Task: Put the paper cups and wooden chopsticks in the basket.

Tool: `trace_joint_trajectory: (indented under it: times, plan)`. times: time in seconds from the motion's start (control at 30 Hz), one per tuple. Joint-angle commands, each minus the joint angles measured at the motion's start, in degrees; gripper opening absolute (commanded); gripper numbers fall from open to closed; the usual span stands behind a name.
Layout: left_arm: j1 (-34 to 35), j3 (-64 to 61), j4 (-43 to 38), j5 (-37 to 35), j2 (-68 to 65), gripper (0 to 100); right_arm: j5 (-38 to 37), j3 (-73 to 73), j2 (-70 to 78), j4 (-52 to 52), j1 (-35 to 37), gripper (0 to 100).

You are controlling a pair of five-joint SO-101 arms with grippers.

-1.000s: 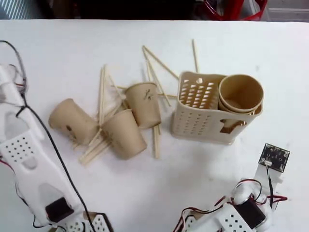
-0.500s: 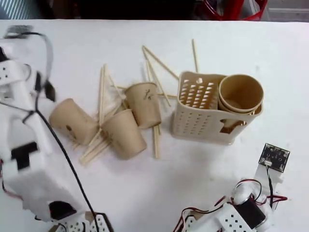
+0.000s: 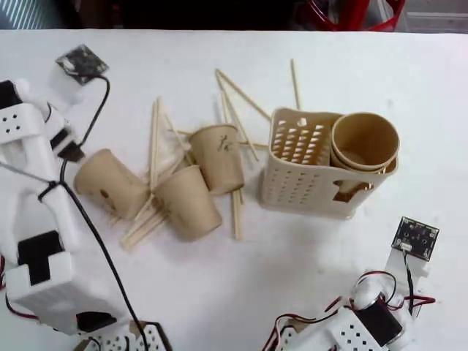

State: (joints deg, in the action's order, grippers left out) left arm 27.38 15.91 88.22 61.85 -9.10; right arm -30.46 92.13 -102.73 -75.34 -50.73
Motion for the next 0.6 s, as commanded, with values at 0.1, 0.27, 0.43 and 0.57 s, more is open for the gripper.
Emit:
trace_joint_trajectory:
  times: [0.1, 0.27, 0.43, 0.57]
  plan:
    - [0.7, 0.4, 1.8, 7.0, -3.6, 39, -0.4, -0.2, -0.5, 0.2, 0.0, 11.9]
    - [0.7, 0.7, 1.4, 7.1, -8.3, 38, -0.4, -0.2, -0.5, 0.2, 0.0, 11.9]
    - [0.7, 4.4, 2.5, 7.1, -15.6, 37, -0.4, -0.2, -0.5, 0.2, 0.0, 11.9]
    - [0.7, 9.6, 5.5, 9.3, -21.4, 34, -0.4, -0.2, -0.5, 0.2, 0.0, 11.9]
